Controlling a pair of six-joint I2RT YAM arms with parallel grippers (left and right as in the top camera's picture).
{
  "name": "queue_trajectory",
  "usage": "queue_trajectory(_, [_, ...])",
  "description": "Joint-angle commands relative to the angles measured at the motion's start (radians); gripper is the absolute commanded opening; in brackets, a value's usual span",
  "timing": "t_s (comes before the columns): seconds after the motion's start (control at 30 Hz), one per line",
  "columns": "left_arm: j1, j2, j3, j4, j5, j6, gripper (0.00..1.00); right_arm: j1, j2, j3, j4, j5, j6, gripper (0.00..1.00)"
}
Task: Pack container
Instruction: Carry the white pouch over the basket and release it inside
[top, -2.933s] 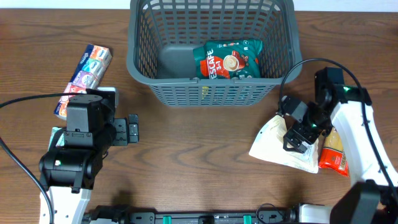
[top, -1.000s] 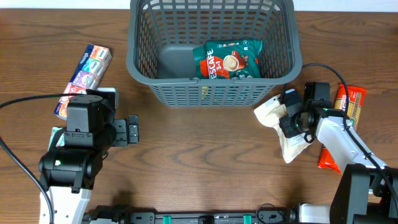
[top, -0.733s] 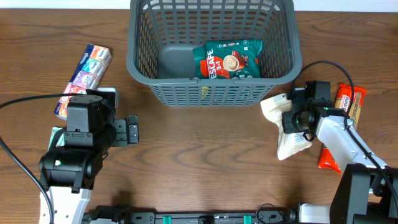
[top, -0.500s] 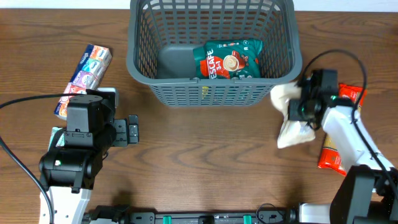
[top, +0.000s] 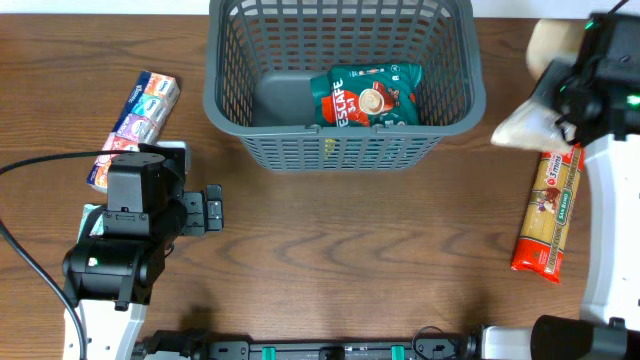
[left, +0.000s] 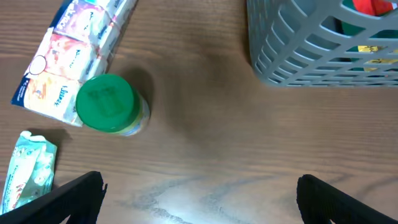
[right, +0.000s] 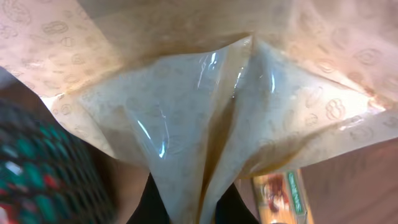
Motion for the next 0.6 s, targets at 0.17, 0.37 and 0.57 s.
queue_trajectory(0.17, [-0.002, -0.002, 0.021, 0.0, -0.012, -0.008, 0.98, 0.067, -0.003, 0.266, 0.138, -0.413, -0.302, 0.01])
queue_trajectory(0.37, [-0.002, -0.002, 0.021, 0.0, -0.012, -0.008, 0.98, 0.189, 0.006, 0.29, 0.153, -0.733, -0.573, 0.01])
queue_trajectory(0.57, [-0.002, -0.002, 0.021, -0.003, -0.011, -0.008, 0.99, 0.338, 0.077, 0.29, 0.089, -0.727, -0.926, 0.01])
